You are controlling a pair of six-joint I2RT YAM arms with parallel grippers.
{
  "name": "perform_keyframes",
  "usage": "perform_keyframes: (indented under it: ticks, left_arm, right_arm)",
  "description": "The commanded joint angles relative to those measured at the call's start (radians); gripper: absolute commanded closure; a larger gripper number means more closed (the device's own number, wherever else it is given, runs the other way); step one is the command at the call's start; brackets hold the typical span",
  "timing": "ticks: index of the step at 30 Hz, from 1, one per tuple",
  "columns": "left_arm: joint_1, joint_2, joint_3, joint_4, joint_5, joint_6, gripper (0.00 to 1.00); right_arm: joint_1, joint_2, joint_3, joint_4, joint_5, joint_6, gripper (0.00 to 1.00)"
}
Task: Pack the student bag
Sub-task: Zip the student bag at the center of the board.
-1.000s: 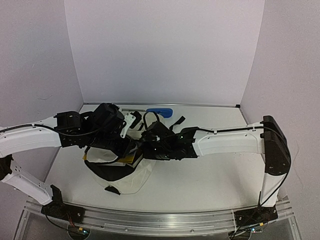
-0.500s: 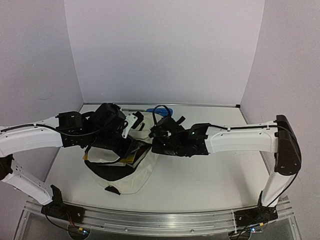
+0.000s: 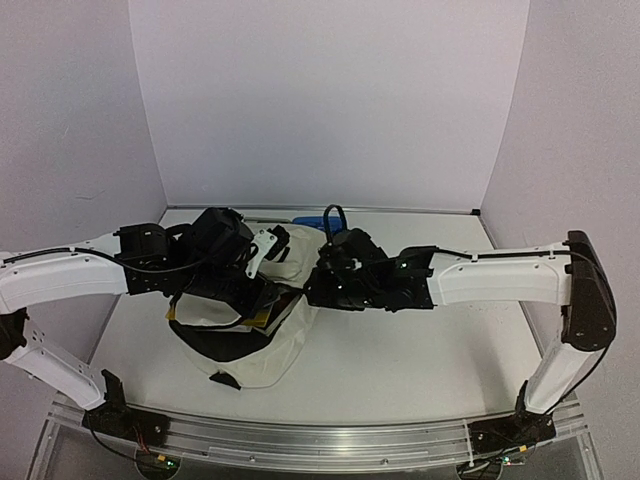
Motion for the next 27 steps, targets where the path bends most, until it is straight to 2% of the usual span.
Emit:
perform_keyframes:
  ticks: [1, 5, 10, 27]
  left_arm:
    - [0.004, 0.01, 0.016, 0.058, 0.02, -0.013, 1.0]
    - [0.003, 0.016, 0.017, 0.056, 0.028, -0.012, 1.0]
    - [0.003, 0.017, 0.02, 0.052, 0.034, -0.014, 1.0]
    - [0.003, 0.044, 0.039, 0.039, 0.051, -0.011, 1.0]
  right_arm:
    - [-0.035, -0.091, -0.069, 0.186, -0.17, -0.026, 0.51]
    - [-0.046, -0.081, -0.08, 0.205, -0.187, -0.016, 0.5]
    - [-0.081, -0.069, -0.117, 0.205, -0.17, 0.024, 0.58]
    - [-0.084, 0.024, -0.074, 0.265, -0.261, 0.037, 0.59]
